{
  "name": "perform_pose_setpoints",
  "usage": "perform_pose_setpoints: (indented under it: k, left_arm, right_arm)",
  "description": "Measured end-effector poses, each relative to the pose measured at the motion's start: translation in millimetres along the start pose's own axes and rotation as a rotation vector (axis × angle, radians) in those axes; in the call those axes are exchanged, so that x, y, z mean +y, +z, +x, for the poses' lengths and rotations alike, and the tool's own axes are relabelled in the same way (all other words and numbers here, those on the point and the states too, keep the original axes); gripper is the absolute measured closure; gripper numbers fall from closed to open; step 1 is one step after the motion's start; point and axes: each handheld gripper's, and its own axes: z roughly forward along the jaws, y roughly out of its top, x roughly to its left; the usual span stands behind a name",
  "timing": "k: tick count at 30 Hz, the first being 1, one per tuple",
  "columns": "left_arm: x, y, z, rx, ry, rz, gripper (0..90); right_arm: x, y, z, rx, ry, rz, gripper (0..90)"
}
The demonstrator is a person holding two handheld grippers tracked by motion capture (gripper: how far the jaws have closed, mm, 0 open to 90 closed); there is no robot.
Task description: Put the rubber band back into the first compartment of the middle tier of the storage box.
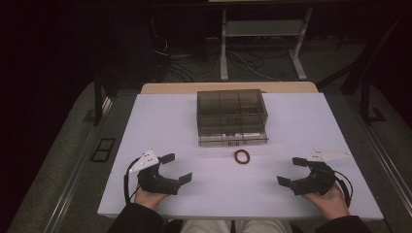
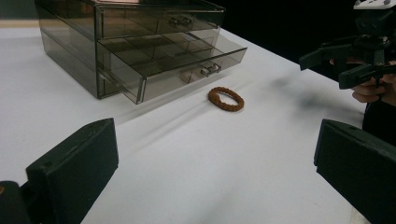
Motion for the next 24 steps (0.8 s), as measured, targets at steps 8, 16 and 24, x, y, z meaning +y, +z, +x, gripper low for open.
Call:
perform_pose_setpoints:
  k: [8,16,24]
  left_arm:
    - [0.0,0.1,0.0,-0.001,0.001,-0.003,0.0]
    - [-0.2,0.0,0.2,-0.002,-0.001,-0.004,0.0]
    - [-0.8,-0.2,0.5,0.001,0.000,-0.004,0.0]
  right_arm:
    - [-0.2,-0.1,0.5,0.003,0.000,0.003,0.1]
    - [-0.2,-0.5,0.5,0.005,-0.001,0.004,0.1]
    - [0.0,-1.8,2.6,0.000,-0.009,0.006,0.1]
